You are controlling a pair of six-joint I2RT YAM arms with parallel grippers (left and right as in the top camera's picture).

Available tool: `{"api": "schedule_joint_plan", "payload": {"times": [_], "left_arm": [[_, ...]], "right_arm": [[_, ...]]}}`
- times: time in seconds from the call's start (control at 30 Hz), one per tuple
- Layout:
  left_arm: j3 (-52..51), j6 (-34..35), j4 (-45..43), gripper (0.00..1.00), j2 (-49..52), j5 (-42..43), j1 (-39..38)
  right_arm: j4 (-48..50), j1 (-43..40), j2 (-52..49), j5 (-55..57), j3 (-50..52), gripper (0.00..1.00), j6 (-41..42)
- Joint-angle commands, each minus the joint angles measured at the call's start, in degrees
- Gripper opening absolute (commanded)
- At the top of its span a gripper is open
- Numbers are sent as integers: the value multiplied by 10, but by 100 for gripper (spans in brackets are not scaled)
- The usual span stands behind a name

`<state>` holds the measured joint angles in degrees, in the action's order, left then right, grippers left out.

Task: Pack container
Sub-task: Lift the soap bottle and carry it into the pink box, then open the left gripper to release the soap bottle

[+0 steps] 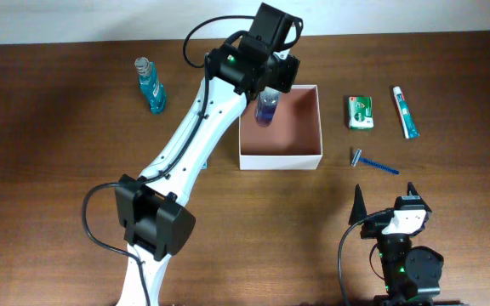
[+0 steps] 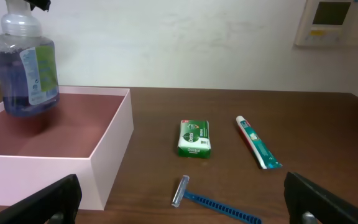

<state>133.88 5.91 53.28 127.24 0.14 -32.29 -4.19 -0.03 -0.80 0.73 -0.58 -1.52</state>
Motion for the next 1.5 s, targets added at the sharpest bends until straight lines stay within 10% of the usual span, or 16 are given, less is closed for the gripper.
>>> {"api": "schedule_joint_plan", "payload": {"times": [0.0, 1.23, 1.3, 1.47], "left_arm": [[14, 5, -8, 20, 9, -6, 14], [12, 37, -10, 22, 70, -4, 43], [12, 37, -5, 46, 70, -4, 43], [12, 37, 5, 49, 71, -4, 43]], "right_arm": [[-4, -3, 6, -1, 3, 99, 0], [-4, -3, 6, -1, 3, 99, 0], [-4, -4, 6, -1, 3, 98, 0], [-4, -4, 6, -1, 3, 99, 0]]}}
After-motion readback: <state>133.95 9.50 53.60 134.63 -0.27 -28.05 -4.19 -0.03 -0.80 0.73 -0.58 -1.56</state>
